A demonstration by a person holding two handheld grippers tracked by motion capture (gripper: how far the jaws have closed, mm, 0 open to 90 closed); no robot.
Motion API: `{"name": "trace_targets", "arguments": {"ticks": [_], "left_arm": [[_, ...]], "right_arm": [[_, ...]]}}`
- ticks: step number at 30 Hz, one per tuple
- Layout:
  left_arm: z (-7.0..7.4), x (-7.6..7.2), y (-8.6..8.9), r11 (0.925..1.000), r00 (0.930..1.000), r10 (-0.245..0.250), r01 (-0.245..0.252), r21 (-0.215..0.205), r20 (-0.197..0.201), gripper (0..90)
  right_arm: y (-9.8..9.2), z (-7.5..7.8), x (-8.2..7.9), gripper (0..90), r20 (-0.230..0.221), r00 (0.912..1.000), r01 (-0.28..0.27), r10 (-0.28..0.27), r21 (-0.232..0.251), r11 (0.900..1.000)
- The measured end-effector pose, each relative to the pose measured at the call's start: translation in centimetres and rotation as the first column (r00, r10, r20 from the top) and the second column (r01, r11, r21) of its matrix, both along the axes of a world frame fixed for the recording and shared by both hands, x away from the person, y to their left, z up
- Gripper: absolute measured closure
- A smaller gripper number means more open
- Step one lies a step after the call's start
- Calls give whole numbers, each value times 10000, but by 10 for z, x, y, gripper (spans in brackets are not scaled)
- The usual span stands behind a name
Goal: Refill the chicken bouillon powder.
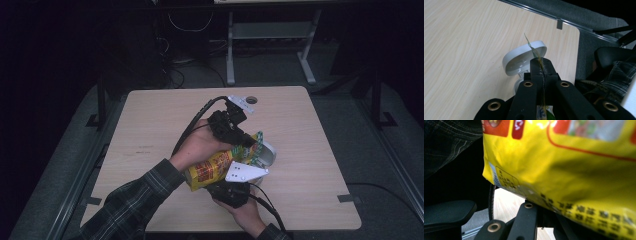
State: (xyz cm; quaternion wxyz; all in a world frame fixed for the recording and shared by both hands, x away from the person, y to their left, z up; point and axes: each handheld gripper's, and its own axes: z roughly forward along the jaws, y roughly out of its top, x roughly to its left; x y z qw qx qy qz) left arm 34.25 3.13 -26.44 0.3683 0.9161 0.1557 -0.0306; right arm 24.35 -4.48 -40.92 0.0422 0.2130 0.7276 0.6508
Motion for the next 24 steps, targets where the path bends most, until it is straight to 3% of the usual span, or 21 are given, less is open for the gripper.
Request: {"name": "trace_targets", "arguments": {"ticks": [12,24], "left_arm": [[4,-3,16,9988,9999,-86,83,-491,-74,900],[9,-5,39,9915,9995,-137,98,-1298,-291,900]], "right_arm": [[2,-4,3,900,-203,9998,-65,62,-157,9999],[0,-7,7,900,-479,9988,10,-18,-172,9999]]}}
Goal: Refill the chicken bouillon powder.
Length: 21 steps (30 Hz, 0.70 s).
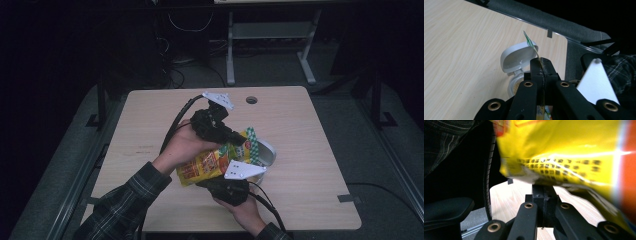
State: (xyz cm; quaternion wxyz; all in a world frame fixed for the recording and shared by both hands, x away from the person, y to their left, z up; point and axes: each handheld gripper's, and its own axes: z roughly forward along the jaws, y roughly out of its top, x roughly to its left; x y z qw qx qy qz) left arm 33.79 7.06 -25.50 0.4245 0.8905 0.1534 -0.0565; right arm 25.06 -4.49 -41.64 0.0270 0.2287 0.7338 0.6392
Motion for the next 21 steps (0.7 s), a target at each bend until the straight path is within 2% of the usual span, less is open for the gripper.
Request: {"name": "trace_targets", "arguments": {"ticks": [7,9,12,17,18,21], "left_arm": [[4,-3,19,9987,9999,-38,46,-512,153,900],[8,-3,28,9969,9998,43,-26,-785,210,900],[10,-3,35,9957,9996,49,-23,-922,280,900],[15,-3,56,9907,9976,474,-405,-1301,505,900],[15,-3,56,9907,9976,474,-405,-1301,505,900],[11,3,71,9835,9952,869,-785,-1627,450,900]], "right_arm": [[0,-3,4,900,-69,9999,157,-159,-214,9996],[0,-4,5,900,-81,9998,183,-185,-220,9996],[-1,-4,5,900,-122,9997,197,-200,-252,9995],[-2,-6,6,900,-280,9992,279,-289,-341,9990],[-2,-6,6,900,-280,9992,279,-289,-341,9990],[-3,-8,7,900,-287,9990,340,-355,-515,9981]]}}
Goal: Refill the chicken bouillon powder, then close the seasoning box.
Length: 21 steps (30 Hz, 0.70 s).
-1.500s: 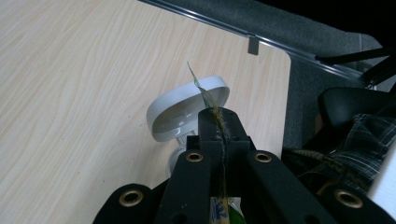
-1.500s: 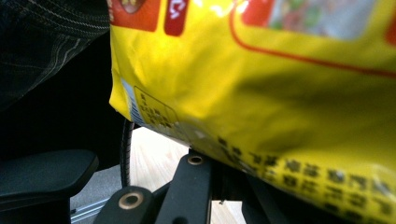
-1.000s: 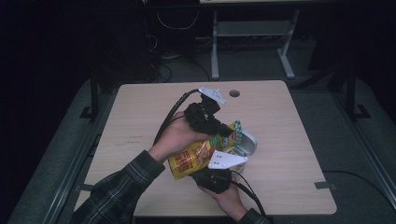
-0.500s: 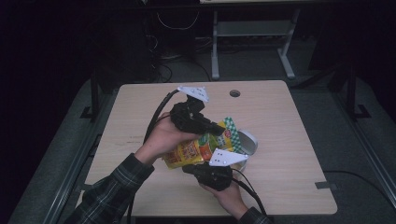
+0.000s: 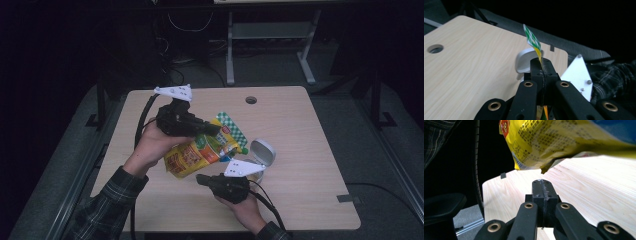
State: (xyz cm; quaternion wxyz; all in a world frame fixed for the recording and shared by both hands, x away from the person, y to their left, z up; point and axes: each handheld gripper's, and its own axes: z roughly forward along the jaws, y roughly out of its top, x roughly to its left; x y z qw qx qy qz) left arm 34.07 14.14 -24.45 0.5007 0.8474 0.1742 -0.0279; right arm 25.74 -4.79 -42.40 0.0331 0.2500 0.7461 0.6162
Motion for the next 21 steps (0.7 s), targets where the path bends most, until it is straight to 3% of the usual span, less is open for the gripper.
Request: {"name": "trace_targets", "arguments": {"ticks": [6,10,15,21], "left_arm": [[-17,9,17,9965,9970,764,-767,-321,-124,900],[-29,16,28,9905,9914,1303,-1307,-437,-133,900],[-37,22,38,9841,9858,1677,-1679,-573,-91,900],[-57,30,51,9755,9780,2083,-2083,-716,-71,900]], "right_arm": [[-1,2,0,900,27,10000,52,-52,-218,9997],[-3,2,-2,900,18,10000,78,-77,-359,9993],[-6,5,-3,900,117,9999,115,-110,-477,9988],[-11,10,-4,900,35,9999,149,-147,-754,9970]]}}
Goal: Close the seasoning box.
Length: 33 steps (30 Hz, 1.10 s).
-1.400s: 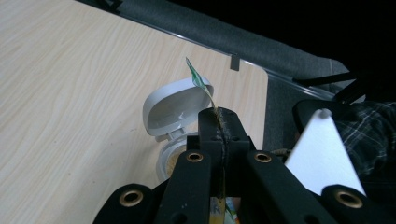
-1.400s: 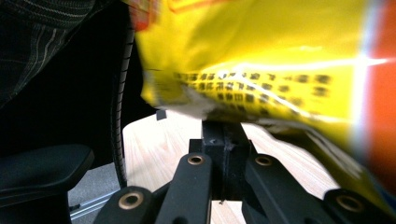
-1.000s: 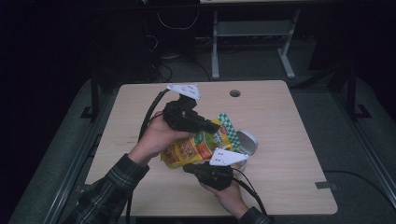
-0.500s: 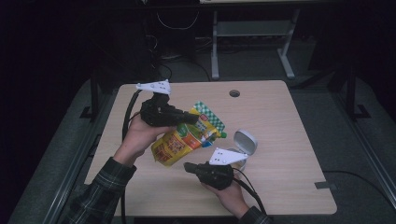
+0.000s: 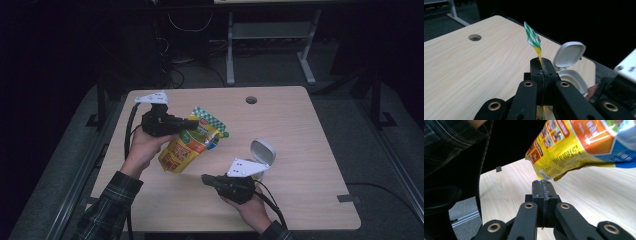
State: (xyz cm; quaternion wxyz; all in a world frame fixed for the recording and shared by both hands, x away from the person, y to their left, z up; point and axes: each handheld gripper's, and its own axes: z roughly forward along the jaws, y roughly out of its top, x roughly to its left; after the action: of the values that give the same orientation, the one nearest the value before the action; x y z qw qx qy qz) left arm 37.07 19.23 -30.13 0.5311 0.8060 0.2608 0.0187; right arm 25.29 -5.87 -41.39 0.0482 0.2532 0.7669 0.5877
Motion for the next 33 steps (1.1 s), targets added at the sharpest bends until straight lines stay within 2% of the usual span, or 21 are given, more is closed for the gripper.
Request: {"name": "trace_targets", "arguments": {"ticks": [4,6,10,17,20,21,25,33], "left_arm": [[-9,5,3,9999,9999,136,-136,-5,38,900],[-17,10,3,9998,9995,207,-205,-65,236,900],[-25,16,2,9995,9989,283,-278,-139,370,899],[-39,23,3,9989,9980,454,-458,82,439,898],[-43,22,6,9984,9976,481,-496,287,495,897],[-44,20,10,9987,9976,480,-486,117,504,897],[-42,16,19,9987,9976,474,-482,142,498,893],[-40,-3,40,9983,9964,496,-515,261,694,892]], "right_arm": [[-4,2,-1,900,-50,10000,18,-18,-87,10000],[-7,3,-1,900,21,10000,4,-4,-124,9999],[-14,6,-1,900,-44,10000,-17,16,-243,9997],[-25,11,-1,900,-2,10000,-49,49,-557,9984],[-30,13,-1,900,-18,10000,-35,34,-606,9982],[-31,14,0,900,-4,10000,-11,11,-634,9980],[-36,16,1,900,-47,10000,0,-3,-684,9977],[-47,21,4,900,-68,10000,1,-6,-759,9971]]}}
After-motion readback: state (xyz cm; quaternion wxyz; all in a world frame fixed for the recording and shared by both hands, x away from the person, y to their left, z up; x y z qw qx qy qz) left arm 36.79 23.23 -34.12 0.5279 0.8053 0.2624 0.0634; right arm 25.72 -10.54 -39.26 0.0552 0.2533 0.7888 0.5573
